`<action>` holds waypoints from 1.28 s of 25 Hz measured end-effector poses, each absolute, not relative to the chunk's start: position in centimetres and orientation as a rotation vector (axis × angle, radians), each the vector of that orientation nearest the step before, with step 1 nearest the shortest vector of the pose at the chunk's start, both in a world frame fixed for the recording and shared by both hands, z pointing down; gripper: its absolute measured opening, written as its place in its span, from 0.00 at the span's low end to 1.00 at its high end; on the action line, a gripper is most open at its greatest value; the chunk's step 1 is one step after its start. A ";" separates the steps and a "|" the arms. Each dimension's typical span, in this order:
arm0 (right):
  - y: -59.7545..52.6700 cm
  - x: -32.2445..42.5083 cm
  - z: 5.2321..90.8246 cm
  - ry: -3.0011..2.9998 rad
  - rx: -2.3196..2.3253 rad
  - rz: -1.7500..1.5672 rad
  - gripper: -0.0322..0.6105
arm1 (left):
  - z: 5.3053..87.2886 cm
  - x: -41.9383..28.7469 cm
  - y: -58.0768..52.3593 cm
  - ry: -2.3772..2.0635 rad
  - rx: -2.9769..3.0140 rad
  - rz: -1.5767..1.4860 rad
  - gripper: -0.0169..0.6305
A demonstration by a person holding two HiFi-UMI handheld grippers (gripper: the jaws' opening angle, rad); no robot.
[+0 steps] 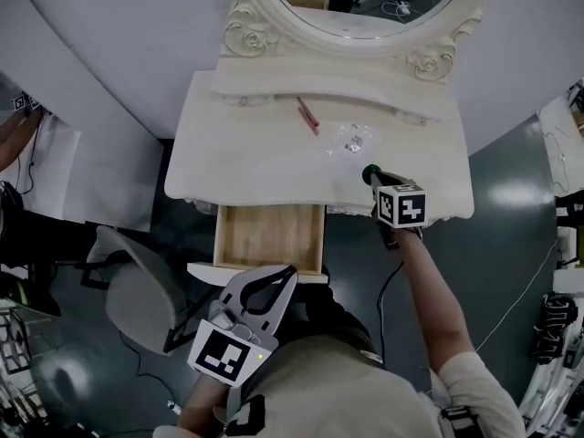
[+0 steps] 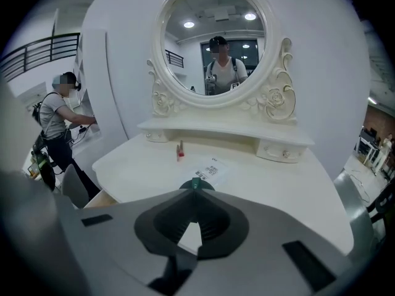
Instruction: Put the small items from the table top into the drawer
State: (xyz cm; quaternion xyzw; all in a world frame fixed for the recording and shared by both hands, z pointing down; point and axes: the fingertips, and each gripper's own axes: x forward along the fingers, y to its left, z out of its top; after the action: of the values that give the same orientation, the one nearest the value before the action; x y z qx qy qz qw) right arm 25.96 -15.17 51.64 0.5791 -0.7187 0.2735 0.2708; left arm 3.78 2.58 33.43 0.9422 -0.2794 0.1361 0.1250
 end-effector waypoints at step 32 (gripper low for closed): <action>-4.1 15.6 42.0 -2.081 1.502 0.534 0.10 | 29.7 -6.6 11.8 -0.832 2.796 0.170 0.12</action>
State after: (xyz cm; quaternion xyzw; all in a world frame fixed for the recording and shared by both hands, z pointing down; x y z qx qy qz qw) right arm 15.57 -4.07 41.99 0.5538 -0.7671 0.1968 0.2571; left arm -6.65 11.80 29.72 0.9511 -0.2830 0.0578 0.1094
